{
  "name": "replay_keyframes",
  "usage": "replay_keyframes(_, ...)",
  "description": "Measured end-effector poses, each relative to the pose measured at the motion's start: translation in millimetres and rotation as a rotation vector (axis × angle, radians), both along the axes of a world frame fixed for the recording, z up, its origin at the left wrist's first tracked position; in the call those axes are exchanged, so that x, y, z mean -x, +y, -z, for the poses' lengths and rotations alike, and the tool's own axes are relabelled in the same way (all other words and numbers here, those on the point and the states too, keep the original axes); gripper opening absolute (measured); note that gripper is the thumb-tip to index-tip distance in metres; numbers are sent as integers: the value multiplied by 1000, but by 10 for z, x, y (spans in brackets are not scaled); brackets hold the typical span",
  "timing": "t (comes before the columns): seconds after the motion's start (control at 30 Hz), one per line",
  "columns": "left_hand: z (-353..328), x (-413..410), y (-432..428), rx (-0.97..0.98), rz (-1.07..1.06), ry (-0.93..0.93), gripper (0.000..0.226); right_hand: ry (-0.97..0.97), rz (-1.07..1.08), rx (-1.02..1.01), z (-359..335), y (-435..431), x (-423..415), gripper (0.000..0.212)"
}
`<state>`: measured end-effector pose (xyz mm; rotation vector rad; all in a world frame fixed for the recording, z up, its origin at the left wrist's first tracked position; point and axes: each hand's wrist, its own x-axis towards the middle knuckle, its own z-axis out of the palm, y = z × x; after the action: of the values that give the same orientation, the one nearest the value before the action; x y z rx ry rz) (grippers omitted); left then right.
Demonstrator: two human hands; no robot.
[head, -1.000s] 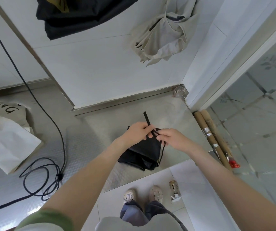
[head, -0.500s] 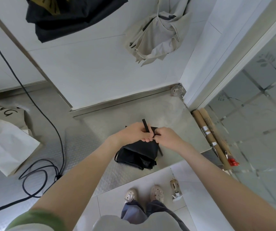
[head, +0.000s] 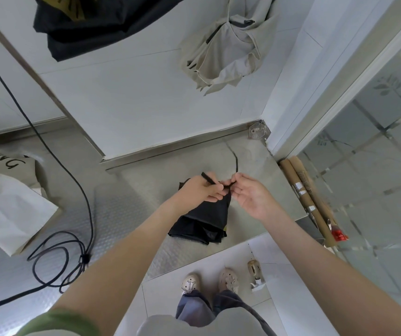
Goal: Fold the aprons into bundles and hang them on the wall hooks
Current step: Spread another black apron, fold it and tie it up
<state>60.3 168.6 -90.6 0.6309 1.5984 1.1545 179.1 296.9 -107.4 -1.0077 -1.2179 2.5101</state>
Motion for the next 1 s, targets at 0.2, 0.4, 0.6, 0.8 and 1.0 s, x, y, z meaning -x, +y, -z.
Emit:
replay_keyframes(0.2,278,-21,-113,175,-150,186,26,69,187,162,169,18,-126,31)
replay_keyframes(0.4,546,118,-332,473,-218,328,23,-39,128,72,385,152,-316,31)
replay_keyframes(0.6,692,155,-468,578,-238,430,28,-122,63,-39,583,159,-354,31)
replay_keyframes(0.8,752,222,-650,569,-305,356,30,-253,64,-151,583,197,-407,27)
replay_keyframes(1.0,699,242,-659,529,-362,278,17,-555,12,-364,639,209,-365,39)
